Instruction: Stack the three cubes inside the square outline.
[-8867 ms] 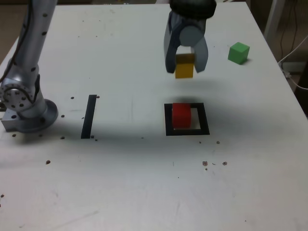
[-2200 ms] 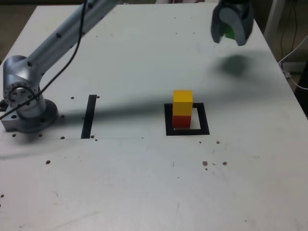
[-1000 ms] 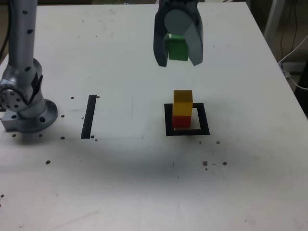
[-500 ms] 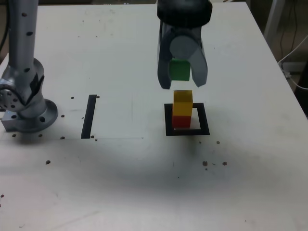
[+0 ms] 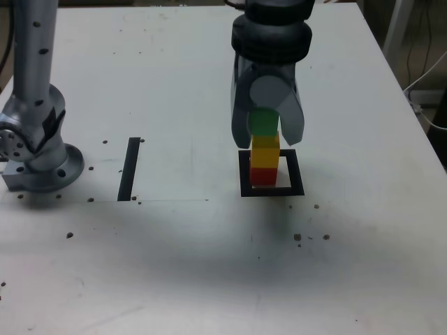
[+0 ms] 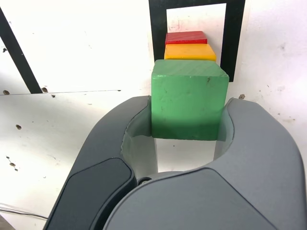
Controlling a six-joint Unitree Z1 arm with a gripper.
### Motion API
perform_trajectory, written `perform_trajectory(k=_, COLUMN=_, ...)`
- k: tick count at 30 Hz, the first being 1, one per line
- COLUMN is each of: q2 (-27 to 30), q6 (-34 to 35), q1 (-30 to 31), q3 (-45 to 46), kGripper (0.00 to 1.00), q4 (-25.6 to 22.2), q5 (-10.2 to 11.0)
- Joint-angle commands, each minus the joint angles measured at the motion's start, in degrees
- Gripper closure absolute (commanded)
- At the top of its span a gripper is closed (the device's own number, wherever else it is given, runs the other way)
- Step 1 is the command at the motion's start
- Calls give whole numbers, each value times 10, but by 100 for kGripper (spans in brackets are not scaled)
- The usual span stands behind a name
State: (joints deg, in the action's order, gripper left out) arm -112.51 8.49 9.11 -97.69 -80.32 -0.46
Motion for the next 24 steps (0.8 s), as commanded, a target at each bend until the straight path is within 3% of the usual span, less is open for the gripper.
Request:
perform_trajectory(k=1, q2=-3, q6=1, q1=2, q3=4, kGripper=67, q4=4, q5=-1)
perform_trajectory(k=13, q2=-6, q6=1, q1=2, q3=24, kGripper=65, q4=22, q5=-4)
perform_trajectory(k=15, q2=-6, q6=1, q1=2, q3=29, kGripper=56, q4=25, q5=-6)
perform_trajectory(k=20, q2=-6, q6=-2, q1=2, q3=39, kGripper=17, q4=35, q5=-13)
perform_trajectory(k=22, q2=-5, q6=-2, q1=2, q3=42, kGripper=8, q4=38, q5=-14)
perform_trajectory(k=24, q2=-4, q6=-2, q1=2, q3=45, kGripper=5, q4=39, q5=-14)
